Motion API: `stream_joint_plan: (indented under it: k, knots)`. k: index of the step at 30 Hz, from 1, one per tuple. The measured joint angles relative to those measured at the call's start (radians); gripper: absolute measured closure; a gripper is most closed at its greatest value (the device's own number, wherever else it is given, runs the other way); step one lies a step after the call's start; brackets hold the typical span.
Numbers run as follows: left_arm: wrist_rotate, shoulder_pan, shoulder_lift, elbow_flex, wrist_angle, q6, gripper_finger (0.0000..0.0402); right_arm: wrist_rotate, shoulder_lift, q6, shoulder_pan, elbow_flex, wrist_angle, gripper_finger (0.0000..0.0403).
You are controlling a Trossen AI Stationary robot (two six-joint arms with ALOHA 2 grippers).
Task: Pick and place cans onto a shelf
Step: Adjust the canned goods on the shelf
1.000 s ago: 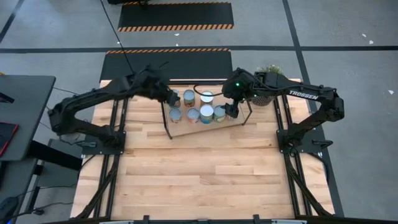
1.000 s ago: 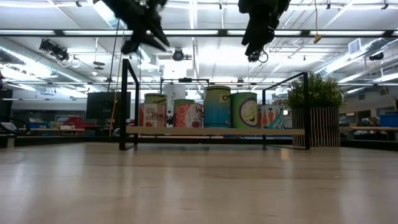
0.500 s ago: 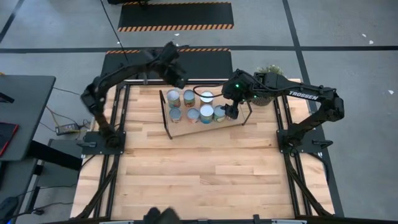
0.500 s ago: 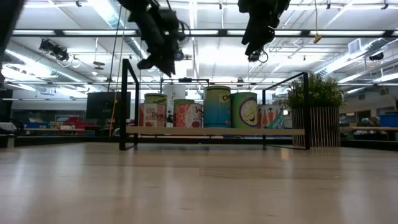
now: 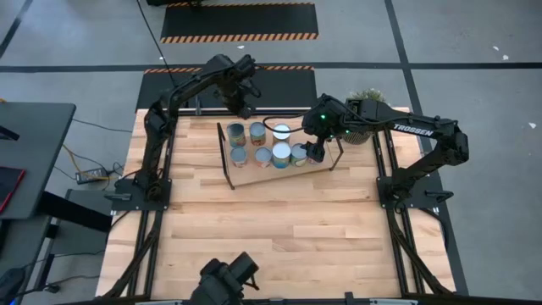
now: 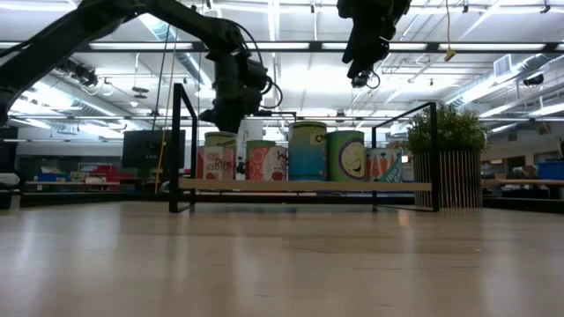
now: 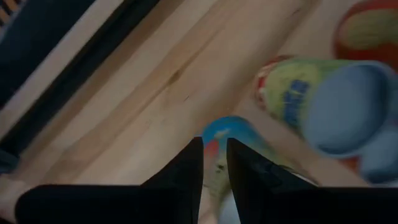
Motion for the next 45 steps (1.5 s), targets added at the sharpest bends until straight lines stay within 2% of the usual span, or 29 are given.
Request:
stream_joint_plan:
  k: [6,10,30,38,42,45]
  knots:
    - [-0.071,-0.008,0.021,-0.001,-0.008,0.112,0.0324,0.023,0.0,0.006,0.0,0.0,0.0,0.0054]
    - [-0.078,-0.015,0.024,-0.001,-0.022,0.156,0.0324,0.023,0.0,0.008,0.0,0.0,0.001,0.0054]
    - [-0.103,-0.087,0.024,-0.002,-0.113,0.191,0.0324,0.022,0.0,0.011,0.02,0.0,0.002,0.0054]
    - [-0.096,-0.097,0.024,-0.002,-0.14,0.194,0.0324,0.022,0.0,0.011,0.029,0.0,0.002,0.0054]
    - [-0.058,-0.106,0.024,-0.002,-0.14,0.197,0.0324,0.022,0.0,0.019,0.029,0.0,0.002,0.0054]
    - [-0.115,-0.108,0.024,-0.002,-0.138,0.211,0.0324,0.021,0.0,0.03,0.029,0.0,0.002,0.0054]
